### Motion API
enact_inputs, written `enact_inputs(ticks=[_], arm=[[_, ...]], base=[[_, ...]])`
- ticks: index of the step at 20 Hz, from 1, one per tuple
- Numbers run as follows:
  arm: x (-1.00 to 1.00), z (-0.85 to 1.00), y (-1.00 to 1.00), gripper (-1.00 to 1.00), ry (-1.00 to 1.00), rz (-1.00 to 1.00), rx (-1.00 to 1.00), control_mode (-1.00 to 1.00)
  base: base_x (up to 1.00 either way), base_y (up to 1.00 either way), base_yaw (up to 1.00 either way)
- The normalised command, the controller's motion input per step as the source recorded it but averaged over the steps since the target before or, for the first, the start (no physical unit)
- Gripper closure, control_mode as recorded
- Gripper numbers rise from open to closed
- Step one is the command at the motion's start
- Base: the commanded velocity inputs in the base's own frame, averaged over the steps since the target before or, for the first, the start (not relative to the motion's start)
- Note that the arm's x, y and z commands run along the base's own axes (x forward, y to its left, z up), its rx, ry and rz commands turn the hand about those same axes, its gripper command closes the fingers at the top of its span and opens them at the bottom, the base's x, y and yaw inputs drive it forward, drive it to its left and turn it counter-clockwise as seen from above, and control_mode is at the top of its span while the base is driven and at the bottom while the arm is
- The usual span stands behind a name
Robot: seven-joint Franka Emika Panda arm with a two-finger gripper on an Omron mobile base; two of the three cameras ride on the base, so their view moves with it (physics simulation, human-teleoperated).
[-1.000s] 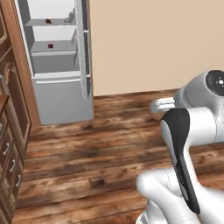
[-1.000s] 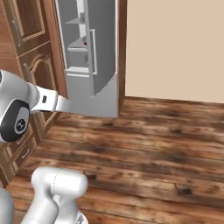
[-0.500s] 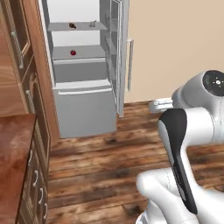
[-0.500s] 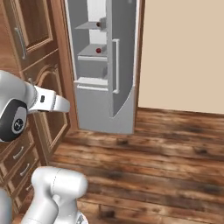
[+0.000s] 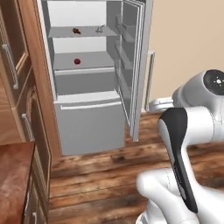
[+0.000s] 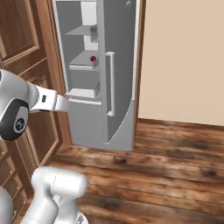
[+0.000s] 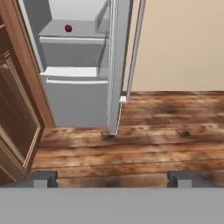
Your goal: Gather the avocado and tomato from the fridge and place them on a tray on the dining counter. Then gather the fish and chicken drumstick from the fridge and place them on the other tray.
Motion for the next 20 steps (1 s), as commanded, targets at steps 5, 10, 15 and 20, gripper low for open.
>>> enact_inputs(ticks=[5,10,15,20], arm=[[0.00,0.00,0.00,-1.00,0.00,0.00,0.00,1.00],[0.00,0.00,0.00,-1.00,0.00,0.00,0.00,1.00],[0.00,0.00,0.00,-1.00,0.00,0.00,0.00,1.00],[0.00,0.00,0.00,-1.00,0.00,0.00,0.00,1.00]], base=[[0.29,0.59,-0.04],[0.57,0.04,-0.02],[0.87,0.35,0.00],[0.60,0.86,0.00]])
